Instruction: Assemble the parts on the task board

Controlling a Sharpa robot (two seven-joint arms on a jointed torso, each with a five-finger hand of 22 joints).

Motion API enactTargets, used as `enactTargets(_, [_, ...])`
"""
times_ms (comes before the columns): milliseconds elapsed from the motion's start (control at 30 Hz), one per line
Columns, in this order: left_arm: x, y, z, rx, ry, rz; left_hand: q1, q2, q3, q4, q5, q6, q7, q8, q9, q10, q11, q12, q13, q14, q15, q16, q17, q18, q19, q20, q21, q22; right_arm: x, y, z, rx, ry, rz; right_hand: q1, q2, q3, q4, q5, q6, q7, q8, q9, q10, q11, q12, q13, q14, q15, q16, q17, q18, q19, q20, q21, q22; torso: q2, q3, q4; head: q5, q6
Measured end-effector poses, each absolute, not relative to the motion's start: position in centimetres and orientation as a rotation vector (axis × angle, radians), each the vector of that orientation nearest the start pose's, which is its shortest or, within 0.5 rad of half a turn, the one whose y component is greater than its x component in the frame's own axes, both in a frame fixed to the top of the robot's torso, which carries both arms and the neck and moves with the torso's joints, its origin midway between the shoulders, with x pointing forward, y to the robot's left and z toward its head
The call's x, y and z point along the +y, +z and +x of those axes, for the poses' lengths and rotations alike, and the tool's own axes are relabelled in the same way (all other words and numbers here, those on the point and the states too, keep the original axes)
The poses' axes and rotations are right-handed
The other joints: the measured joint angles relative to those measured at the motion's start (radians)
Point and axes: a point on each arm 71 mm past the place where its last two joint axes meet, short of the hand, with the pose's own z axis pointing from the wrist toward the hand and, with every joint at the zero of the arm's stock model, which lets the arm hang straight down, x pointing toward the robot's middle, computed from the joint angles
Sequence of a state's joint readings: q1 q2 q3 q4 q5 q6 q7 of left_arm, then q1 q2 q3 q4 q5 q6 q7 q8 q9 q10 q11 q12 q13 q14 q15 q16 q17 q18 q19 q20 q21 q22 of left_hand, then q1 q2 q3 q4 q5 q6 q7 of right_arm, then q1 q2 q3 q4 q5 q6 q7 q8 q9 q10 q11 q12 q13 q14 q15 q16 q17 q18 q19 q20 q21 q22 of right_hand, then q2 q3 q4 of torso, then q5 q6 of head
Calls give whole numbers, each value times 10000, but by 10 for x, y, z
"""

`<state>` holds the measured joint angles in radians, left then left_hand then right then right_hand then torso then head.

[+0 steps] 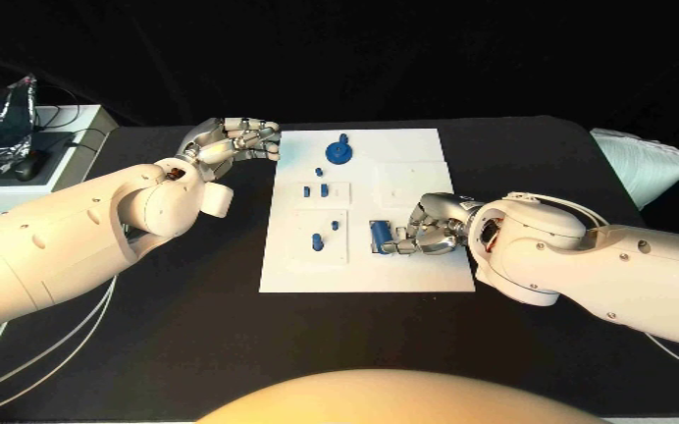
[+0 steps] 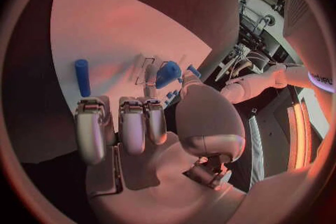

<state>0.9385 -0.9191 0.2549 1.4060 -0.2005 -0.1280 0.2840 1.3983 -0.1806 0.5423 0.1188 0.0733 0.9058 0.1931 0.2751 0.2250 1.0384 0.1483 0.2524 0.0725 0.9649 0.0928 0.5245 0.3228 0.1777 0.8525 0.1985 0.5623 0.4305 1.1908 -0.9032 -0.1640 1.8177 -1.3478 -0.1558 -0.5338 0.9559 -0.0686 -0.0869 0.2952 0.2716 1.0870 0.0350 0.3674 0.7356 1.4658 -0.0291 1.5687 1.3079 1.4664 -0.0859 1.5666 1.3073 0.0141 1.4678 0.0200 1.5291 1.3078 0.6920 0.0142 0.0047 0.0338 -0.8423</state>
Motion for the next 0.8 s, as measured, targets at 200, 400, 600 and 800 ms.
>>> enactTargets(200, [285,-213,491,14561,-14822,-11382,0,0,0,0,0,0,0,0,0,0,0,0,0,0,0,0,-1,0,0,0,0,0,-170,-231,407,21009,4659,-337,380,470,44,-43,584,0,0,0,0,0,0,0,0,0,0,0,0,0,0,0,0,-1,5,-2,4,1,-6])
enactTargets(400, [284,-213,491,14573,-14825,-11390,0,0,0,0,0,0,0,0,1,0,0,0,0,0,0,0,-1,0,0,0,1,0,-164,-232,409,21014,4716,-434,537,728,116,-27,1125,-1,1,0,-1,0,0,0,-1,0,0,0,0,0,0,0,0,-1,7,-3,17,-2,-25])
enactTargets(600, [284,-213,491,14580,-14813,-11399,0,0,0,0,0,0,0,0,1,0,0,0,0,0,0,0,-2,0,0,0,1,1,-159,-234,411,20999,4719,-542,562,752,115,-27,1139,-1,1,0,-1,0,0,0,-2,0,0,0,0,0,0,0,-1,-2,8,-8,17,16,-48])
enactTargets(800, [284,-213,491,14587,-14810,-11403,0,0,0,0,0,0,0,0,1,0,0,0,0,0,0,0,-1,0,-1,0,1,0,-156,-235,412,20957,4715,-662,593,781,143,-55,1137,-1,1,0,-1,0,0,0,-3,0,0,0,0,0,0,0,-1,-3,7,-14,11,20,-50])
